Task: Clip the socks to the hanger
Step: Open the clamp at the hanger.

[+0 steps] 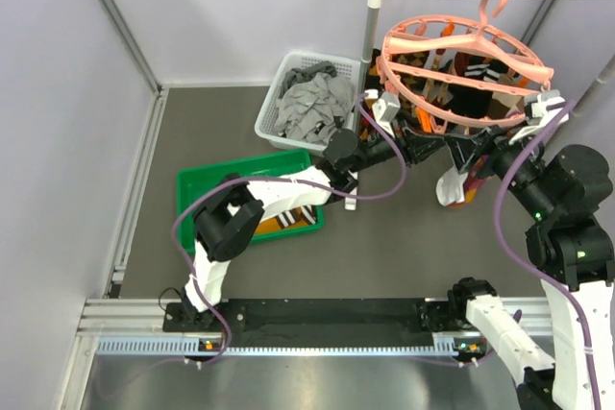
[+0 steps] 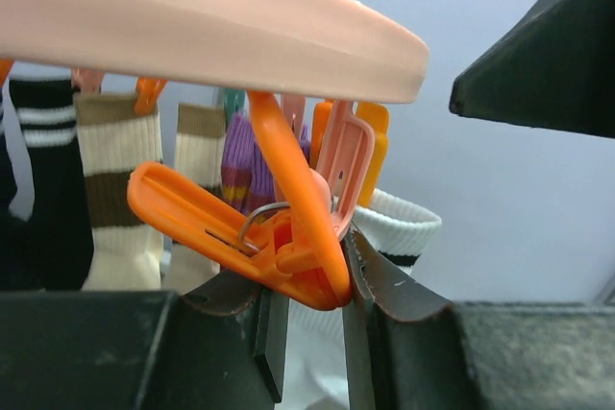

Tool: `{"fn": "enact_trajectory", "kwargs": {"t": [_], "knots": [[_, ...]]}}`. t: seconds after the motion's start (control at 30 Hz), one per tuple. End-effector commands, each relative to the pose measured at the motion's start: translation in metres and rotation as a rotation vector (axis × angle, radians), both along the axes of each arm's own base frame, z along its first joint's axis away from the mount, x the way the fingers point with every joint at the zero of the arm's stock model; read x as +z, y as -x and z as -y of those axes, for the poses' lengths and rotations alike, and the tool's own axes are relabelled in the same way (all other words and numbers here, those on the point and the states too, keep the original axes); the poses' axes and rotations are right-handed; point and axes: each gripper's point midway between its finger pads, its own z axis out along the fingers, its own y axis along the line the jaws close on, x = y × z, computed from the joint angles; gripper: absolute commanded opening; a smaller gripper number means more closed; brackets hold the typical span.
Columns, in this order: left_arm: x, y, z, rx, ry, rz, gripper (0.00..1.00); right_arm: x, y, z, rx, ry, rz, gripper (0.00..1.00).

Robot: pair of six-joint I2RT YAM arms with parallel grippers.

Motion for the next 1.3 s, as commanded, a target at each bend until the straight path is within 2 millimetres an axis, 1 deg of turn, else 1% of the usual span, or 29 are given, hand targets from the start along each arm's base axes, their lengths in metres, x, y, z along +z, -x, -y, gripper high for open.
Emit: {"fn": "enact_trajectory", "kwargs": {"t": [0.0,0.1,0.13,0.17,0.23,0.27,0.3,0.4,0.57,0.9,1.03,1.07,1.1,1.13,1.17,1.23,1.27], "knots": [[0.018,0.008,-0.003,0.115,-0.026,0.058,0.0,0.001,0.001,-0.005,0.025,0.004,-0.017,0.55],[0.015,0.007,-0.002,0.172,-0.052,0.072,0.0,-0.007,-0.005,0.002,-0.018,0.003,-0.037,0.5],[0.011,0.006,0.0,0.182,-0.072,0.066,0.0,-0.009,-0.007,0.006,-0.047,0.005,-0.04,0.49],[0.013,0.005,-0.001,0.204,-0.074,0.079,0.0,-0.013,-0.01,0.008,-0.062,0.003,-0.052,0.48],[0.01,0.007,0.002,0.209,-0.091,0.083,0.0,-0.015,-0.013,0.013,-0.095,-0.004,-0.053,0.46],[0.009,0.008,0.003,0.214,-0.095,0.09,0.0,-0.021,-0.016,0.015,-0.11,-0.013,-0.068,0.45],[0.009,0.01,0.004,0.216,-0.097,0.093,0.0,-0.02,-0.017,0.015,-0.113,-0.019,-0.06,0.44],[0.007,0.012,0.007,0.221,-0.11,0.098,0.0,-0.027,-0.023,0.017,-0.137,-0.037,-0.071,0.41],[0.006,0.016,0.011,0.229,-0.129,0.115,0.0,-0.036,-0.03,0.021,-0.177,-0.062,-0.08,0.4],[0.001,0.024,0.019,0.227,-0.16,0.143,0.0,-0.025,-0.041,0.023,-0.203,-0.143,-0.012,0.34],[0.002,0.025,0.019,0.23,-0.161,0.149,0.0,-0.027,-0.045,0.022,-0.207,-0.16,-0.012,0.3],[0.001,0.025,0.02,0.229,-0.164,0.149,0.0,-0.025,-0.046,0.022,-0.208,-0.162,-0.005,0.28],[0.001,0.026,0.02,0.229,-0.165,0.152,0.0,-0.025,-0.046,0.021,-0.205,-0.164,-0.004,0.22],[0.001,0.026,0.019,0.229,-0.166,0.152,0.0,-0.026,-0.046,0.021,-0.204,-0.168,-0.007,0.18],[0.0,0.025,0.02,0.229,-0.17,0.152,0.0,-0.025,-0.046,0.021,-0.203,-0.168,-0.006,0.1],[-0.002,0.027,0.019,0.226,-0.174,0.153,0.0,-0.023,-0.045,0.02,-0.197,-0.169,-0.002,0.04],[-0.001,0.026,0.018,0.23,-0.168,0.154,0.06,-0.023,-0.045,0.02,-0.195,-0.17,0.0,0.0]]}}
